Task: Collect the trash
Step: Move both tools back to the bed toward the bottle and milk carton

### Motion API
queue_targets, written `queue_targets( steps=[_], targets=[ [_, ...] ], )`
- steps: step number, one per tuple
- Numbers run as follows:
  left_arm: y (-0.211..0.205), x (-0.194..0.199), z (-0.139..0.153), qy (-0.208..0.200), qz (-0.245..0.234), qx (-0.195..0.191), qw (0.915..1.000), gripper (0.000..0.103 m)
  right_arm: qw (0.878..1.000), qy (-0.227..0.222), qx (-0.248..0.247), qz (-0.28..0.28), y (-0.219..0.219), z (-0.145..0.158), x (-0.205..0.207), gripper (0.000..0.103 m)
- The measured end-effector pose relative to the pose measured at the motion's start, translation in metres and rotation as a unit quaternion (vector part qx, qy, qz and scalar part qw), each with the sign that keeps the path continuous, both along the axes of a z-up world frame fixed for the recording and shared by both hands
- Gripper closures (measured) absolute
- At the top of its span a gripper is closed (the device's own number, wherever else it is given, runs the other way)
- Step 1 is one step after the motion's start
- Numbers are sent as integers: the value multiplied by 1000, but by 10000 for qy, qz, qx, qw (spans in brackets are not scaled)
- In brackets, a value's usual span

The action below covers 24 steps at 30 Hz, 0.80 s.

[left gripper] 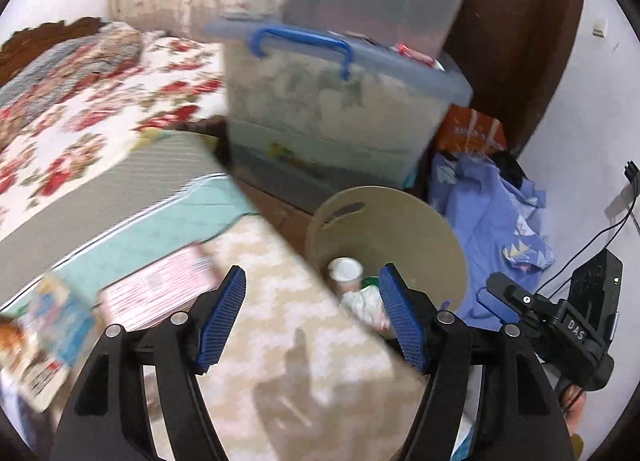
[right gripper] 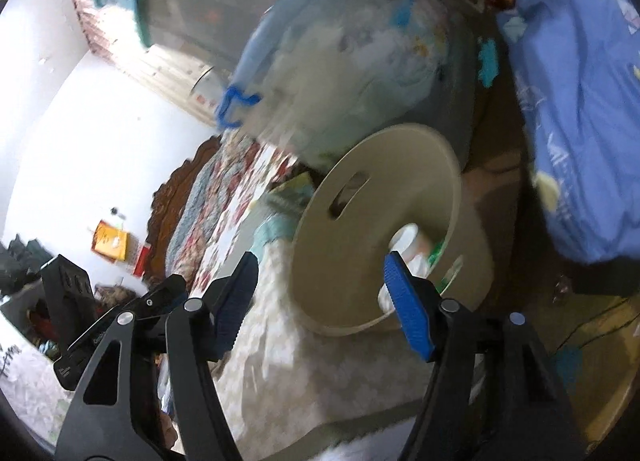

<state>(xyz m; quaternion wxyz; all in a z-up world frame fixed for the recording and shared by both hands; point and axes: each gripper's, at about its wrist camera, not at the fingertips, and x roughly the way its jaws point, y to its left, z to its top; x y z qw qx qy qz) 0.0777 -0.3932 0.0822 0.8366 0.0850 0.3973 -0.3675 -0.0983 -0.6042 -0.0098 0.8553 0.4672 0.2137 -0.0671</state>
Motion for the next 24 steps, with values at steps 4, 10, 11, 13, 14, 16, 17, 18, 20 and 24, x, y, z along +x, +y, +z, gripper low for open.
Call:
queue_targets(
  steps=[4,10,11,13,14,16,17,18,20,24],
  targets=[
    [62,-9,9,-188,359,44,9992,37,9987,-48,-26,514,40,10,4,36],
    [172,-14,21,-264,1048,-82,9941,35,9900,-3,-170,1402,106,28,23,43],
    [194,-13,24,-263,1199,-144,9923,35,9878,-13,-143,1548,117,30,27,44],
    [230,-13,29,-295,1483,-237,9882,35,9841,-8,-101,1775,136,32,35,49],
    [251,-12,31,-314,1650,-293,9854,35,9816,21,-87,1907,147,32,40,50],
    [288,-11,35,-322,1944,-391,9796,35,9764,123,-109,2154,170,31,51,55],
    [303,-11,36,-329,2045,-422,9774,35,9742,160,-122,2247,181,31,53,56],
    [321,-12,37,-355,2175,-449,9744,35,9718,197,-130,2346,189,30,57,56],
    [349,-14,38,-395,2387,-486,9691,35,9657,291,-175,2574,212,29,67,57],
    [410,-22,32,-413,2794,-508,9580,35,9541,506,-360,2931,250,27,87,59]
  ],
)
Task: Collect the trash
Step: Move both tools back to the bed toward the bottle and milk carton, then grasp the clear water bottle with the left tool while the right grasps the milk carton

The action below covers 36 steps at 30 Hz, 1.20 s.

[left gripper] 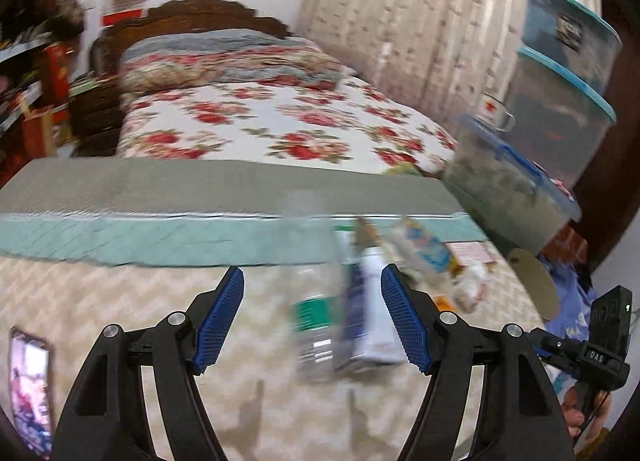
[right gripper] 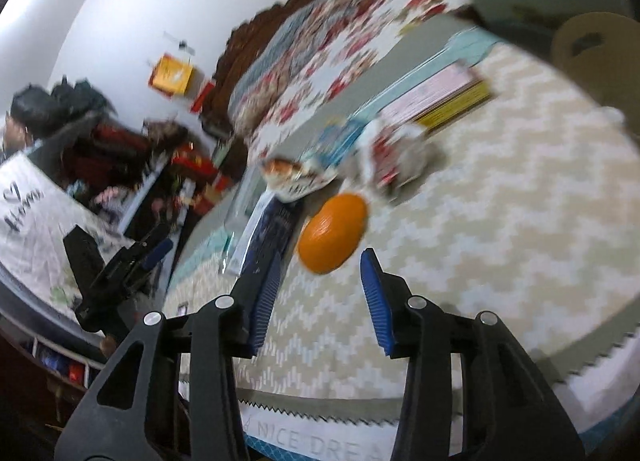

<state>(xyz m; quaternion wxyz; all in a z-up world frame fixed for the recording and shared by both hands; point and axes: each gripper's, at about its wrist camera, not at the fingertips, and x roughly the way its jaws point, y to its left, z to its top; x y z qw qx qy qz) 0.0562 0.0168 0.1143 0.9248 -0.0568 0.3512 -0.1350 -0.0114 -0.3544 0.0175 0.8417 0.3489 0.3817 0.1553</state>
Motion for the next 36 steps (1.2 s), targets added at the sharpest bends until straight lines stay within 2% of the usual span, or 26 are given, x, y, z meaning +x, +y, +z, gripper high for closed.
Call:
queue_targets(
  steps=[3,8,10,13,16,22,24,26,30,36],
  targets=[
    [41,-8,-5,-75,399,126,9991,35,9995,147,-216,199,27,-2,17,59],
    [110,-14,-9,-80,1010,12,9949,35,9970,222,-630,383,69,3,38,57],
    [130,-15,-12,-39,1159,-91,9932,35,9956,215,-787,464,84,8,48,57],
    [145,-17,-17,61,1162,-335,9926,35,9951,246,-764,582,100,12,62,55],
    [133,-17,-23,142,952,-369,9947,35,9938,360,-838,637,118,9,81,47],
    [82,-4,-36,392,327,-382,9980,35,9897,781,-963,711,147,-8,116,46],
    [61,4,-38,431,130,-288,9986,35,9886,812,-1031,743,155,-10,121,44],
    [44,10,-40,497,-45,-246,9985,35,9876,828,-1085,779,163,-12,124,38],
    [23,18,-44,574,-268,-279,9976,35,9860,851,-1168,830,171,-19,125,33],
    [4,32,-61,972,-427,-493,9931,35,9861,881,-943,1050,168,-24,119,38]
  ],
)
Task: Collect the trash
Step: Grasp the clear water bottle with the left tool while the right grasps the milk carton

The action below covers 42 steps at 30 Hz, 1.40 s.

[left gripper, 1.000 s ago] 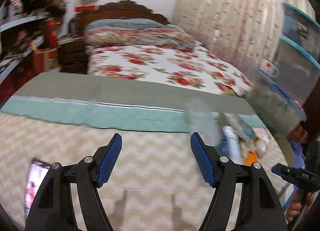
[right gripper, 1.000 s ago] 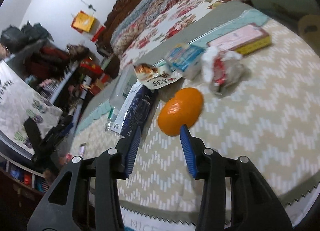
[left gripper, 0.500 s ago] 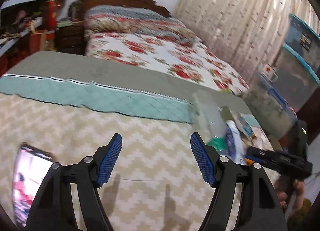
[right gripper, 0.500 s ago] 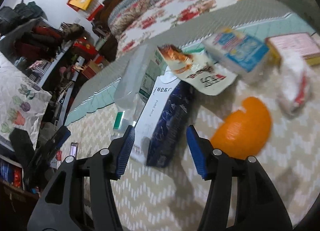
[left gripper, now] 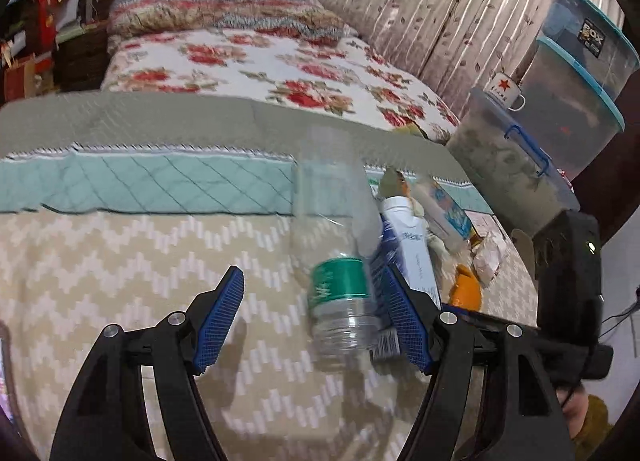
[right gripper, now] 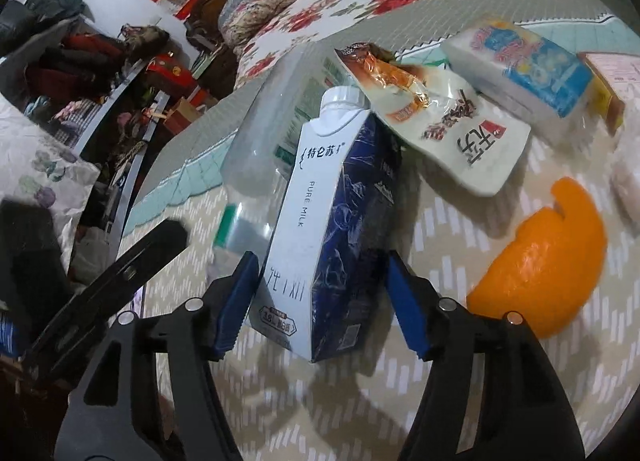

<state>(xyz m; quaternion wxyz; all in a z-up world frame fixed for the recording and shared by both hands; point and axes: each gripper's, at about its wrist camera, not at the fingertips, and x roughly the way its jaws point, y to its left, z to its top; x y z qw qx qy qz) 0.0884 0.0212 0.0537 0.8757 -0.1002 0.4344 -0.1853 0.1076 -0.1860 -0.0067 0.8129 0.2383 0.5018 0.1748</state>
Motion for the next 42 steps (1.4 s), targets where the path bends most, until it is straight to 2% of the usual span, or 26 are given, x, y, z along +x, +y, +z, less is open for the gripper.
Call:
queue_targets(
  steps=[2,4,10,11,12,14,21,28,35,37,39,41,42],
  targets=[
    [-7,5,-4,105,-61,-44,9999,33,10000,-55,-2,15,-3,0,-11,39],
    [-13,8,-8,153,-86,-32,9998,27,10000,-95,-14,-14,-6,2,-22,39],
    [-42,9,-21,247,-318,234,9989,28,9975,-448,-552,52,-11,13,-64,39],
    [-47,9,-24,278,-343,315,9985,35,9965,-502,-661,51,-12,15,-71,39],
    [-50,10,-28,327,-373,370,9981,56,9959,-539,-721,49,-13,16,-75,39],
    [-52,11,-37,517,-410,466,9967,64,9945,-616,-846,34,-15,18,-83,39],
    [-31,-13,-29,427,-317,529,9972,64,9933,-703,-912,4,-23,20,-98,39],
    [6,-60,-25,477,-237,455,9975,64,9940,-689,-855,28,-20,18,-99,39],
    [24,-96,-17,380,-213,465,9980,64,9939,-664,-879,45,-18,16,-102,39],
    [23,-102,-15,293,-196,595,9976,59,9932,-691,-935,54,-17,16,-102,39],
    [19,-105,-12,200,-158,682,9973,37,9923,-717,-1008,61,-13,17,-102,38],
    [20,-104,-8,133,-37,713,9974,26,9917,-731,-1053,75,-11,18,-102,37],
    [20,-103,-6,113,-16,681,9976,26,9915,-735,-1069,79,-10,18,-102,37]
  ],
)
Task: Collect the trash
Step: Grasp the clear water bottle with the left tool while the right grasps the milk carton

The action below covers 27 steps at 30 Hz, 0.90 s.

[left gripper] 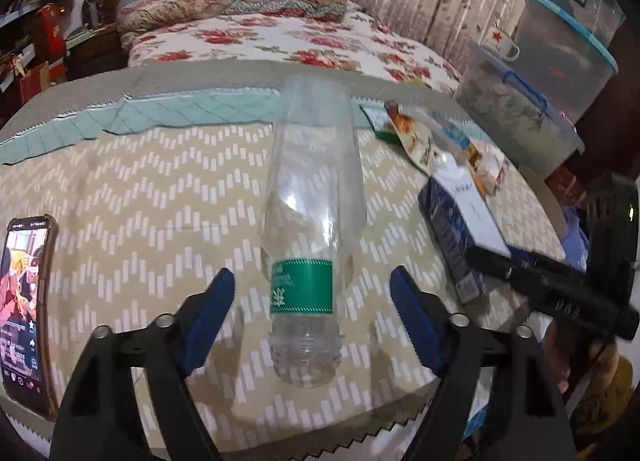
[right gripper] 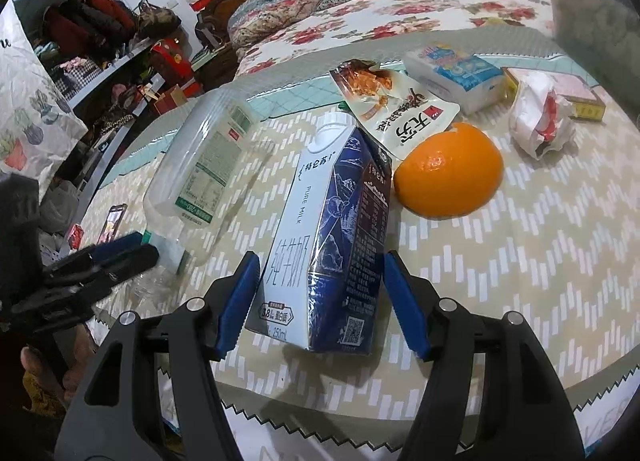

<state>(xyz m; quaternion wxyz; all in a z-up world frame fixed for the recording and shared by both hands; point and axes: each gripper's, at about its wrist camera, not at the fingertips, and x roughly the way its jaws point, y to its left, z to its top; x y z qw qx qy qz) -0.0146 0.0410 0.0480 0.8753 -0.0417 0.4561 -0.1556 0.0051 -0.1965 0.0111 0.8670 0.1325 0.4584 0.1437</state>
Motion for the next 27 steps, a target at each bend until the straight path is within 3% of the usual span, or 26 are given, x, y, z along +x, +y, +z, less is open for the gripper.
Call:
queue_targets(
  steps=[4,11,20,22,27],
  targets=[
    [-2,13,10,-49,144,-118,9998,13,10000,-9,-30,-5,0,-1,-1,36],
    [-18,46,16,-167,312,45,9994,10,10000,-22,-62,18,5,-1,-5,31],
    [-41,73,-10,34,371,479,9982,9,9999,71,-133,60,9,-12,-8,26],
    [-42,72,-14,26,362,503,9981,11,9996,33,-269,114,12,-12,-9,26],
    [-35,74,-23,144,491,505,9974,42,9989,-45,-441,180,15,-12,-9,25]
  ],
)
